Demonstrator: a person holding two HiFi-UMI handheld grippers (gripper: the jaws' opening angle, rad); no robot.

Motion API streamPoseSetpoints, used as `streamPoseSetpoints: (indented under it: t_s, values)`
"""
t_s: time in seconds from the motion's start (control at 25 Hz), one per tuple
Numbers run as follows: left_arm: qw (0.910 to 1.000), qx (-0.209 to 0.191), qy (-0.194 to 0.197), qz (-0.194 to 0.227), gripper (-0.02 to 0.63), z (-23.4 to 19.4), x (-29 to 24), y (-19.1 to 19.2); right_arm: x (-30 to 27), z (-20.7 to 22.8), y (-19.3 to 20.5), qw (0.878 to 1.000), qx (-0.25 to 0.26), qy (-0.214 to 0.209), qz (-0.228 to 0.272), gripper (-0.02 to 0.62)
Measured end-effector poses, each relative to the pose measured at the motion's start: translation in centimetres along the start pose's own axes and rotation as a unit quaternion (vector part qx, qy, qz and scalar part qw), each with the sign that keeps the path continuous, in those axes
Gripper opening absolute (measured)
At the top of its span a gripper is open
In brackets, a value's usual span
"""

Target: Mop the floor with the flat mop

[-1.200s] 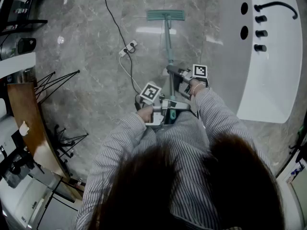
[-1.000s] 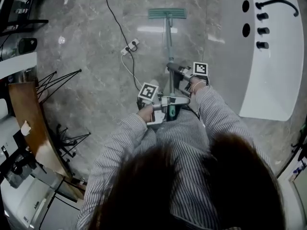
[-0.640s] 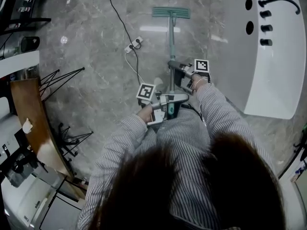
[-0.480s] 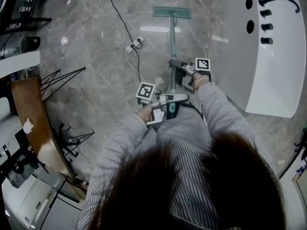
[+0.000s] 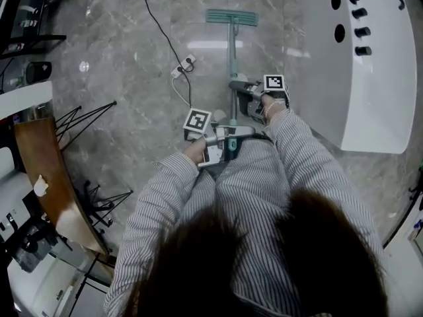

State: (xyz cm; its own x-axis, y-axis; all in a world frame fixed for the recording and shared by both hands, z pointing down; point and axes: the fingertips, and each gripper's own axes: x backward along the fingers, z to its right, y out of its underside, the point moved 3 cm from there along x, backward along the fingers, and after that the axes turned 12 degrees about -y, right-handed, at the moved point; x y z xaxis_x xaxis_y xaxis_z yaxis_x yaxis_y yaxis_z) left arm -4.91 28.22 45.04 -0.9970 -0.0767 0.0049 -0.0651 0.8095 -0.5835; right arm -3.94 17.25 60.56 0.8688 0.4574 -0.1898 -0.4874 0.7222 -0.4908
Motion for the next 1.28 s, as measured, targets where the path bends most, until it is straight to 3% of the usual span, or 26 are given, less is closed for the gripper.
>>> streamPoseSetpoints:
  t_s: [0.16,0.36,0.52,0.68,0.88,1.0,1.12,1.28]
  values:
    - [1.0,-0.001,-0.004,0.001,0.044,2.1,-0.6,-4.2,-1.5,-2.0,-4.2,1.0,0.004,-0.005,-0.004,0.138]
    - [0.9992,0.007,-0.002,0.04,0.038,6.3,-1.8,-13.2,-4.3,-6.1,-12.9,1.0,0.003,-0.012,0.003,0.138]
    - [0.9989,0.021,-0.009,0.041,0.025,11.4,-3.7,-21.2,-6.5,-10.8,-21.2,1.0,0.009,0.017,-0.005,0.133]
    - [0.9994,0.016,-0.007,0.03,0.026,19.8,-8.0,-31.0,-7.8,-18.3,-32.3,0.999,0.008,0.033,-0.02,0.133]
    - [0.9987,0.005,0.026,0.044,0.029,20.6,-8.6,-33.0,-8.1,-19.3,-33.9,0.999,0.017,0.024,0.025,0.133]
    - [0.9976,0.003,0.036,0.059,0.034,23.1,-10.3,-36.8,-8.3,-21.7,-37.8,0.999,0.014,0.017,0.033,0.133]
    - [0.9974,0.004,0.03,0.066,0.032,25.8,-11.8,-40.4,-8.8,-24.2,-41.9,0.999,0.018,0.022,0.033,0.133]
    - [0.9988,0.002,0.001,0.05,0.029,25.0,-11.9,-40.5,-9.0,-23.7,-42.1,0.999,0.013,0.023,0.027,0.131]
